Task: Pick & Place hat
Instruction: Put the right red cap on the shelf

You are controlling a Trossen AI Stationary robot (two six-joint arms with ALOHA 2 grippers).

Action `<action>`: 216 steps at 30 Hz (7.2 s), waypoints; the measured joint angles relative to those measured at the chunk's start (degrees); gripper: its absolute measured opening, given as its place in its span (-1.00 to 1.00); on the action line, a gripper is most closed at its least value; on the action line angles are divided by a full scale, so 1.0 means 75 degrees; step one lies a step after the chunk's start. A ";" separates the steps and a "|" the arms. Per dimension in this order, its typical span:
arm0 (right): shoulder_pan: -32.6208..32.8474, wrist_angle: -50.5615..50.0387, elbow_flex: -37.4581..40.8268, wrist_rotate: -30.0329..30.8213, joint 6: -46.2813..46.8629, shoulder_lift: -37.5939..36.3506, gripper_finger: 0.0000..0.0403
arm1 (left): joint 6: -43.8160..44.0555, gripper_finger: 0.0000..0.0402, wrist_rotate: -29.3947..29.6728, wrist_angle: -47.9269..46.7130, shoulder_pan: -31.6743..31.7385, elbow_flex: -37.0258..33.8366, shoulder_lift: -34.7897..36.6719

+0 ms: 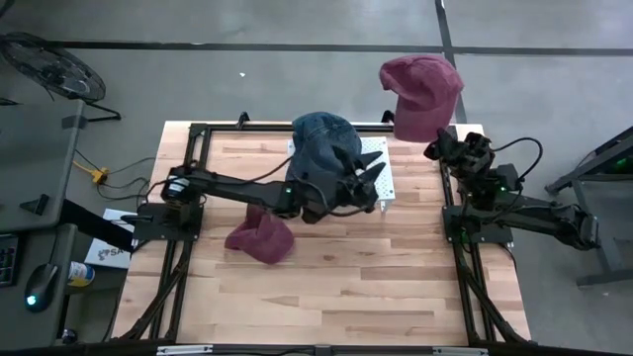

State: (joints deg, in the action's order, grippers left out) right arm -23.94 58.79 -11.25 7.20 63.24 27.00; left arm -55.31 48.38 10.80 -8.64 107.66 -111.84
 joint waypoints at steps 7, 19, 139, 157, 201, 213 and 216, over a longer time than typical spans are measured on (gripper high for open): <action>0.0346 0.0029 0.0000 0.0509 0.0098 0.0003 -0.97 | -0.0196 -0.30 0.0198 0.0014 0.0198 0.0404 -0.0445; 0.1114 0.0031 0.0006 0.1454 -0.0559 0.0006 -0.97 | -0.0262 -0.30 -0.0722 0.0027 0.0410 0.0471 -0.0494; 0.0392 -0.4503 -0.2296 -0.2230 -0.2794 0.1270 0.02 | -0.3851 -0.98 0.1178 0.1697 0.1046 0.0894 -0.0395; -0.1906 -0.7848 -0.2302 -0.2302 -0.4039 -0.1348 0.01 | -0.2218 -0.98 0.1783 -0.1291 0.0632 0.0898 -0.0425; -0.2907 -1.3480 -0.5770 -0.2842 -0.6047 -0.0889 0.01 | 0.1248 -0.98 0.1425 -0.5745 -0.0350 0.0897 -0.1281; -0.2907 -1.3903 -0.5767 -0.2841 -0.6236 -0.0889 0.01 | 0.2261 -0.98 0.0453 -0.6689 -0.0350 0.0898 -0.1265; -0.2907 -1.4000 -0.5764 -0.2841 -0.6237 -0.0889 0.01 | 0.2762 -0.98 0.0183 -0.7124 -0.0350 0.0898 -0.1252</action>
State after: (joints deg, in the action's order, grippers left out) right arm -45.74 -46.21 -54.48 -14.11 16.47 20.34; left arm -34.60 49.76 -42.63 -11.27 114.40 -121.23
